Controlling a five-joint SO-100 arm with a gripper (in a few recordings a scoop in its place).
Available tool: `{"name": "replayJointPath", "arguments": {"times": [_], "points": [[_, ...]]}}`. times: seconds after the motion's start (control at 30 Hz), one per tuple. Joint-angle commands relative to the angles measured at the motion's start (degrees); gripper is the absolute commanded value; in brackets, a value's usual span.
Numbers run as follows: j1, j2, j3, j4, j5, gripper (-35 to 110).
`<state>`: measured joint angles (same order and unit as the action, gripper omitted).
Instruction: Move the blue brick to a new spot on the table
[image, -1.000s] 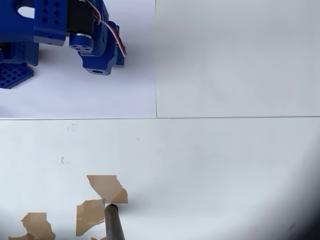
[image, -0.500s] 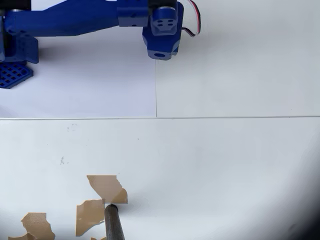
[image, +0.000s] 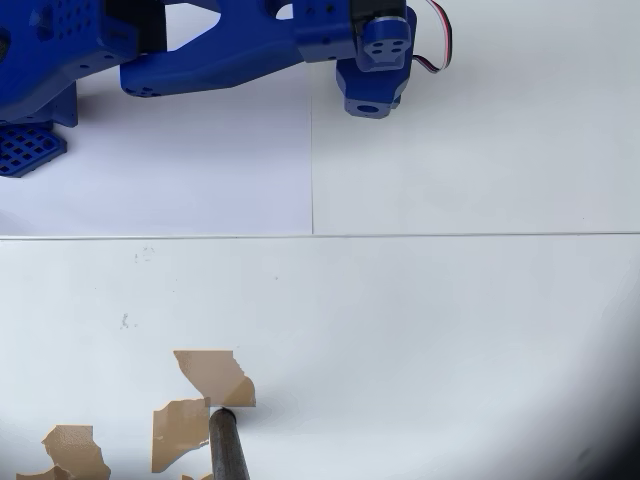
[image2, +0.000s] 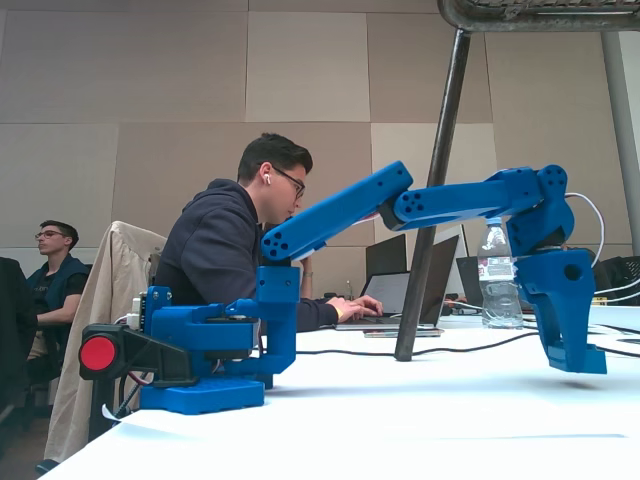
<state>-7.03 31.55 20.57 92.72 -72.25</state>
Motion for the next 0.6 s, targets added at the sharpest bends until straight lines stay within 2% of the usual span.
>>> {"name": "replayJointPath", "arguments": {"times": [0.0, 0.13, 0.43, 0.57], "points": [[-0.44, -0.88, -8.44, 0.35, -0.62, 14], [-0.09, -1.85, -8.44, 0.62, -0.44, 17], [2.9, 0.97, -6.33, 0.88, -2.46, 35], [3.52, 8.53, 0.44, 1.14, -0.97, 39]]}}
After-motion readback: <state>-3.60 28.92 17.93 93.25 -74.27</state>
